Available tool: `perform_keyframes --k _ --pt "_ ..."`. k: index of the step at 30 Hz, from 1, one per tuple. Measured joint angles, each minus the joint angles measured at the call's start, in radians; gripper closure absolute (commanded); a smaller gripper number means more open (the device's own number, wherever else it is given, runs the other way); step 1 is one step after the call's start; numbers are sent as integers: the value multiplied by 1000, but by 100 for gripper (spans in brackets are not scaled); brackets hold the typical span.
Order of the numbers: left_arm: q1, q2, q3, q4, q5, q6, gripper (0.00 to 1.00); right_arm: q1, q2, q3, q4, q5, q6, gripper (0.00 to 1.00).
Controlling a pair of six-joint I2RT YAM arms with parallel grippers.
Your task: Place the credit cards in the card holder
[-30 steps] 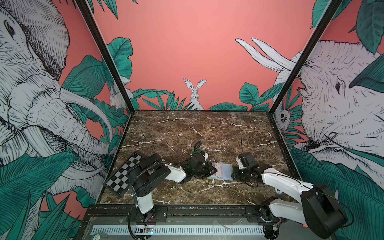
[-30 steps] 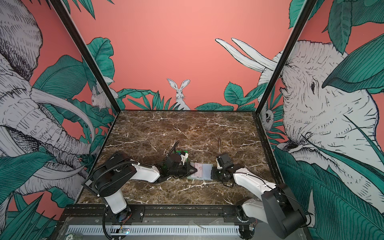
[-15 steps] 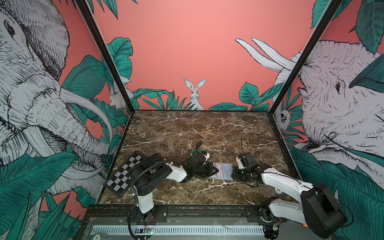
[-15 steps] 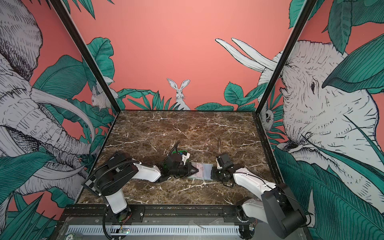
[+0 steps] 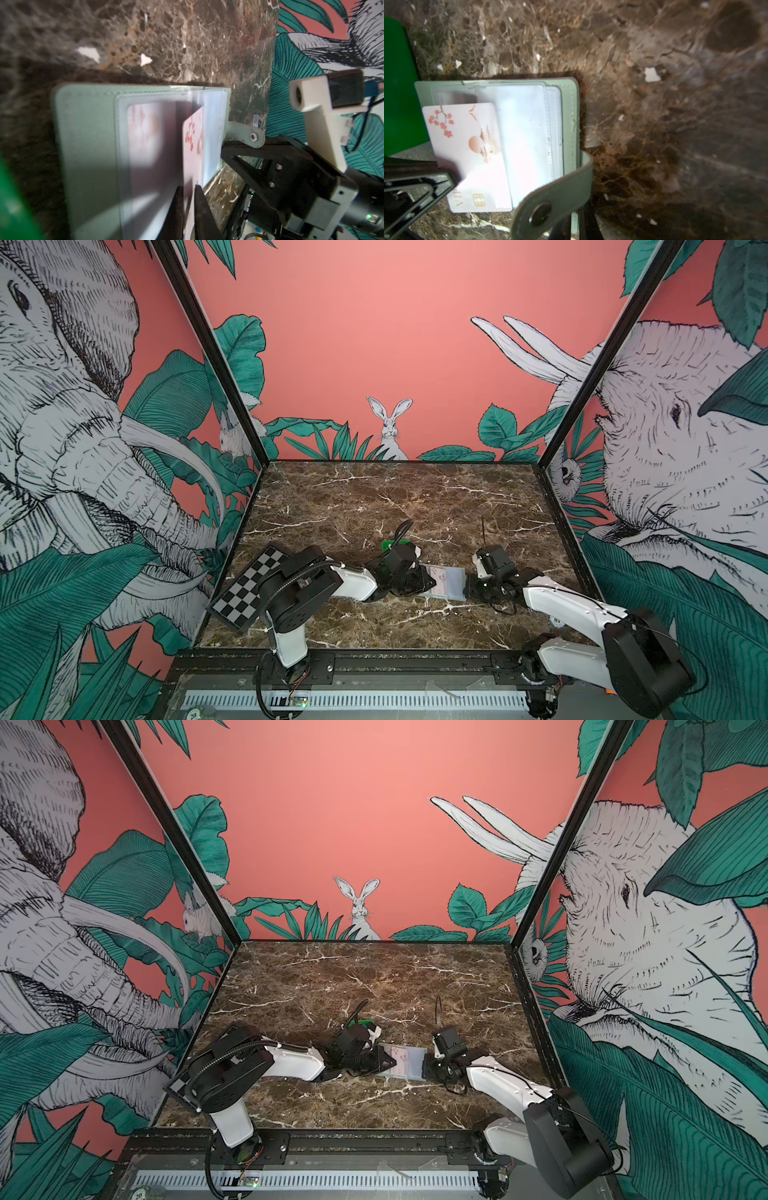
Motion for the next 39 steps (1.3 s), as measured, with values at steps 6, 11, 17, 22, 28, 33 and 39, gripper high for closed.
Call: perform_keyframes --k 6,11,17,22,28,33,39 --pt "-2 -14 16 -98 -21 39 76 1 0 0 0 0 0 89" --pt "-2 -21 40 -155 -27 64 73 5 0 0 0 0 0 89" --pt "-2 -21 51 -174 -23 72 71 5 0 0 1 0 0 89" --pt "-2 -17 59 -178 -16 71 70 5 0 0 1 0 0 89" --pt "-2 -14 66 -190 -16 76 70 15 -29 0 -14 3 -2 84" --pt "-2 -14 65 -185 -15 76 70 65 -120 5 -80 64 -15 74" --pt "1 -14 55 -165 -12 71 69 137 -190 56 -182 144 -35 66"
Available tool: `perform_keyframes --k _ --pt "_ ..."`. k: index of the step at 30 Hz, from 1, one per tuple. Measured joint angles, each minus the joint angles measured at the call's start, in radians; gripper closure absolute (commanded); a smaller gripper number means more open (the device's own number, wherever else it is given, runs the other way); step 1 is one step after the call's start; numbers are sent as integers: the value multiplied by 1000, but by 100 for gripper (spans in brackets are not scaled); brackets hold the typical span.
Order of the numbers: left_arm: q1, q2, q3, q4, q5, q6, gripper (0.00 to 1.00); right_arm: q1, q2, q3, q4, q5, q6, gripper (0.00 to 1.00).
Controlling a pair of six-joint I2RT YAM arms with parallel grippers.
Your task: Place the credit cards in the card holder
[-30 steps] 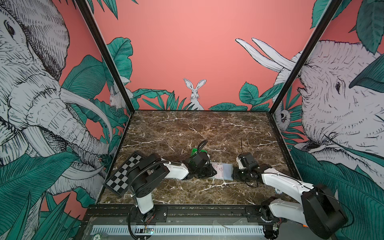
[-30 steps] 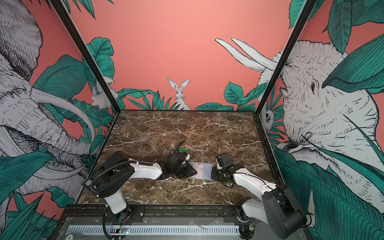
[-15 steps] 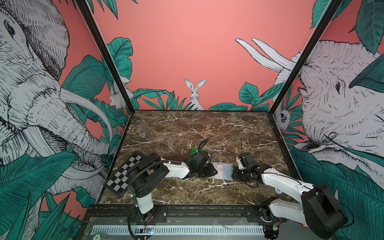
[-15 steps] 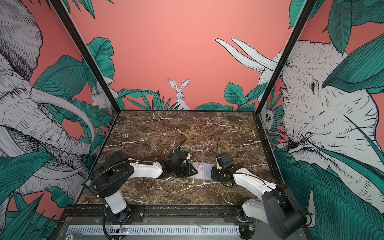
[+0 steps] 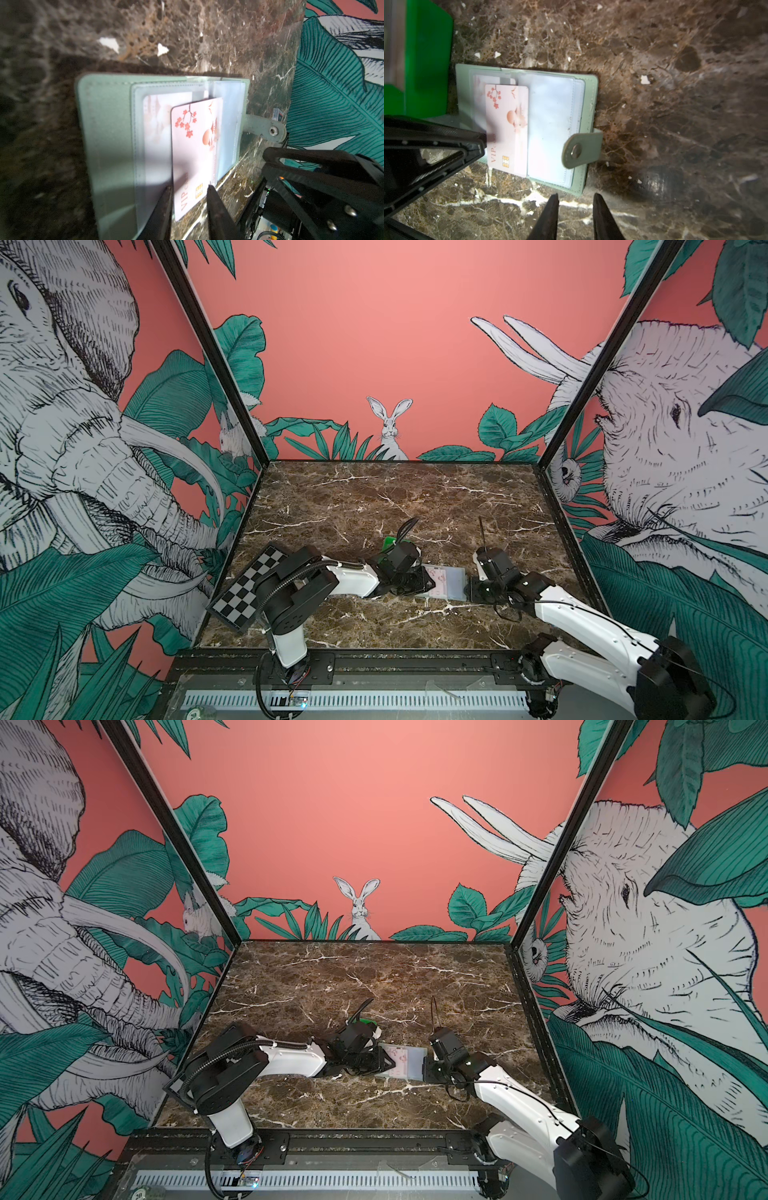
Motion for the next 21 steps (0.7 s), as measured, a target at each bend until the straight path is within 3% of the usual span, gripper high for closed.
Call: perform_keyframes --k 10,15,21 --pt "10 0 -23 43 19 -13 70 182 141 136 -53 98 -63 56" --pt "15 0 -32 60 28 -19 71 206 220 175 -53 120 -110 46" --pt "26 0 -50 96 40 -28 71 208 303 226 -63 138 -200 42"
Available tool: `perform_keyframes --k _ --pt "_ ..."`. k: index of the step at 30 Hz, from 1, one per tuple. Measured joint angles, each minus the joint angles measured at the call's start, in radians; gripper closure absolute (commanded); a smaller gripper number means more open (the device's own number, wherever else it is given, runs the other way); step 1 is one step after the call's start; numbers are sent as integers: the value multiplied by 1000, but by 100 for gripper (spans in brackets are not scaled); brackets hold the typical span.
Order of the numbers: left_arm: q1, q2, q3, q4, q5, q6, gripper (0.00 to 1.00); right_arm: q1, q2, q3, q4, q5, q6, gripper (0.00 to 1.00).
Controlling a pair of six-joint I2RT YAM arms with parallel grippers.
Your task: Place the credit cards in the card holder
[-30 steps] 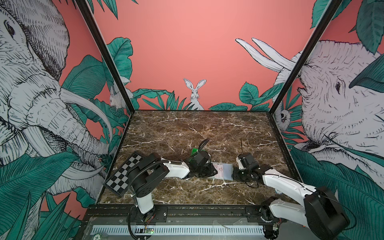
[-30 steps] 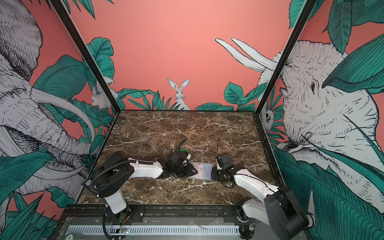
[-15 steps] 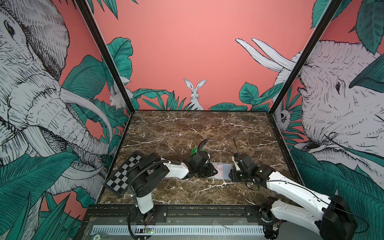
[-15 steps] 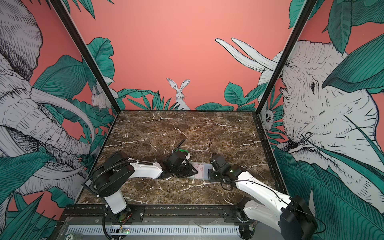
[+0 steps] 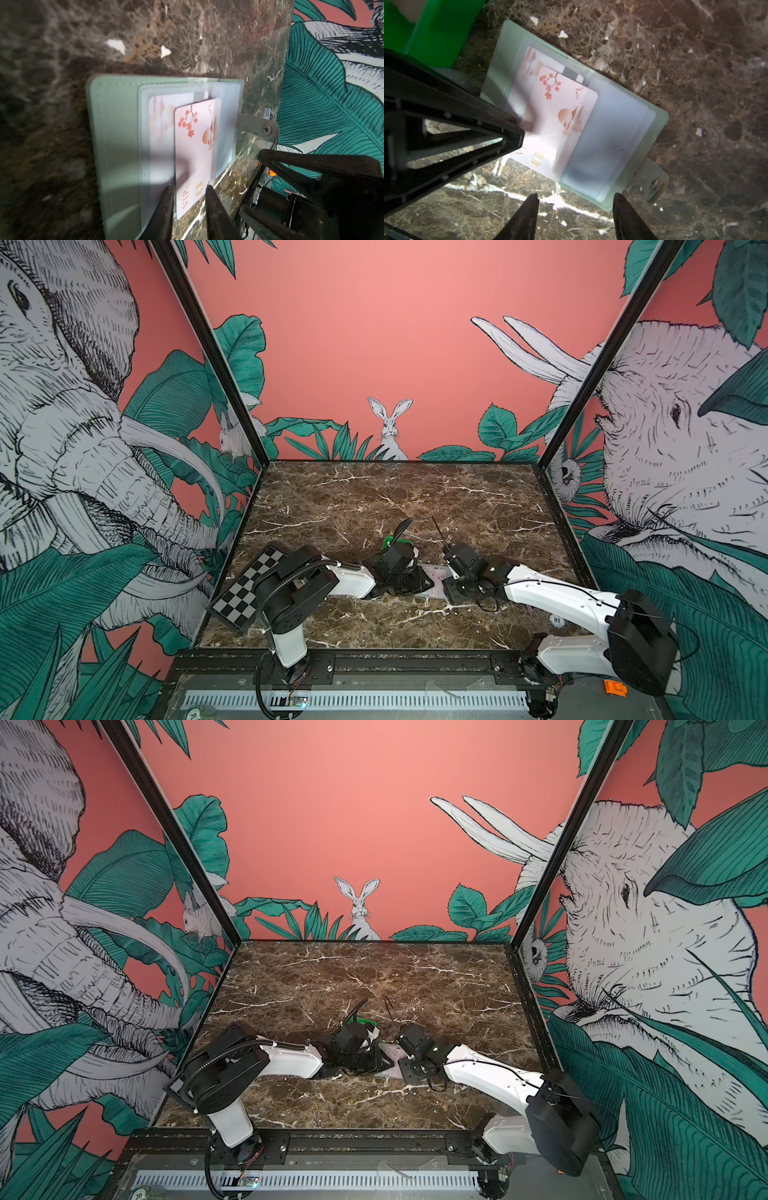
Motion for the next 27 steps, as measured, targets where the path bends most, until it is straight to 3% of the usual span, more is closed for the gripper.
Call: perform_keyframes --k 16,27 --pt "2 0 -2 5 0 -2 73 60 166 77 -53 26 -117 28" --pt "2 0 -3 6 0 -2 76 79 224 105 -62 92 -114 28"
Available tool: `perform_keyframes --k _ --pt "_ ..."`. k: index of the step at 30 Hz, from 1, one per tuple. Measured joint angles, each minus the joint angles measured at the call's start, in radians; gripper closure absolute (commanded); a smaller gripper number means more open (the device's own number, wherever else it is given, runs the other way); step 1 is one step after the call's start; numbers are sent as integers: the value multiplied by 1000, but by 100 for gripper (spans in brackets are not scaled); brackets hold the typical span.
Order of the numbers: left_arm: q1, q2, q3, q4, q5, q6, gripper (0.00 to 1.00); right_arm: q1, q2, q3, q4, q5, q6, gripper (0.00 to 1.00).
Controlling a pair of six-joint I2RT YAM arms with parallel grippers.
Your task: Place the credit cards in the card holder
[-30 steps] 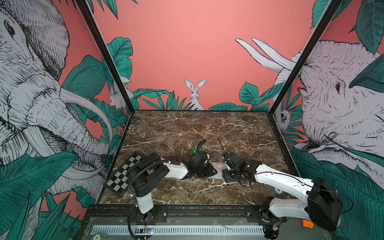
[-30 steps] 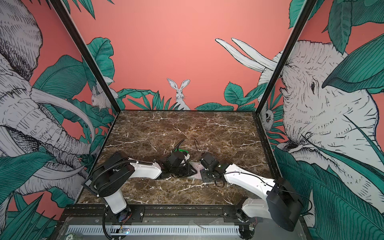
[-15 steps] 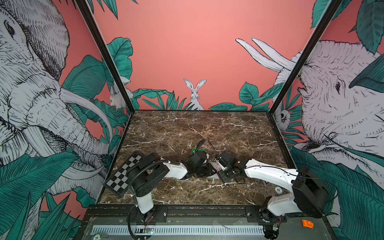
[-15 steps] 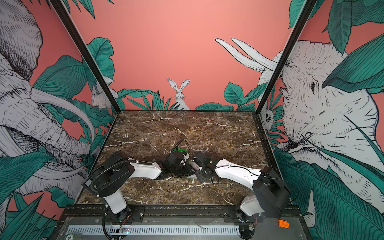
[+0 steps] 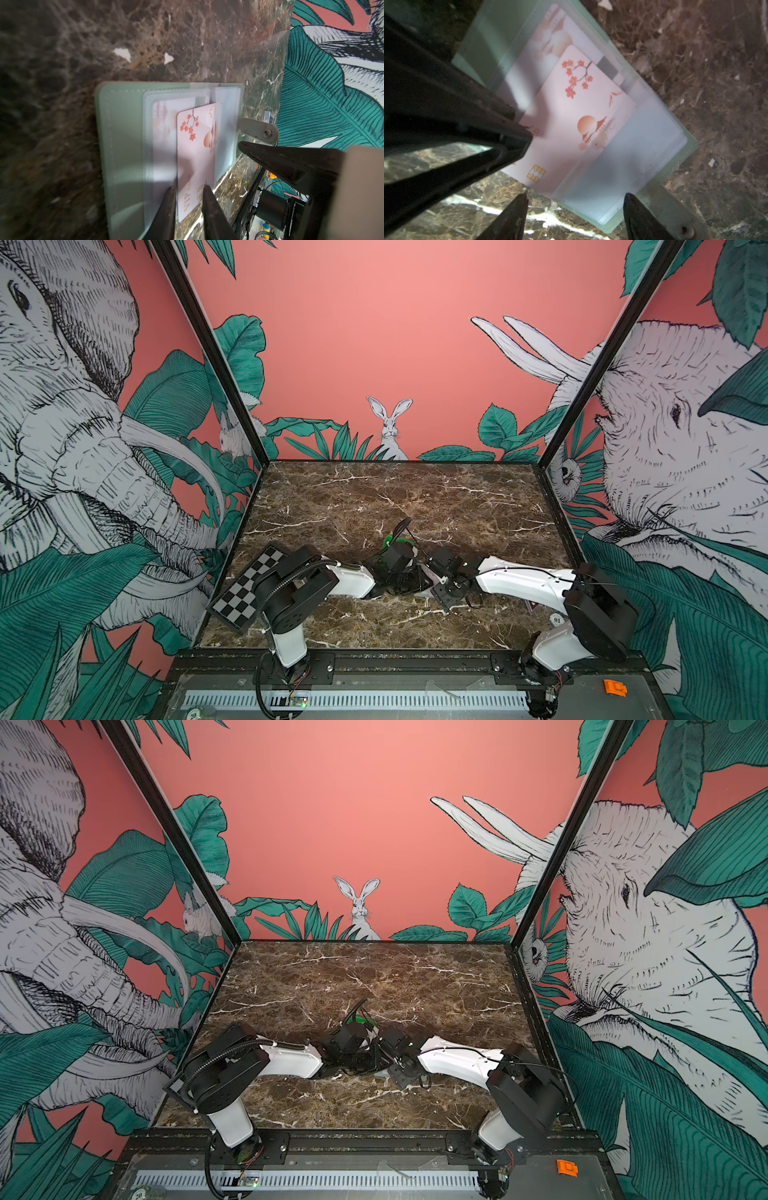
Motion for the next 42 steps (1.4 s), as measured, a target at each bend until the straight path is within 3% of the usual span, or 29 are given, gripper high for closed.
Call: perform_keyframes --k 21,27,42 --pt "0 0 -5 12 0 0 77 7 16 4 -2 83 40 32" --pt "0 0 -5 12 0 0 75 6 -106 -25 31 26 68 33" --pt "2 0 -2 7 1 2 73 -227 -264 -193 104 -89 263 63"
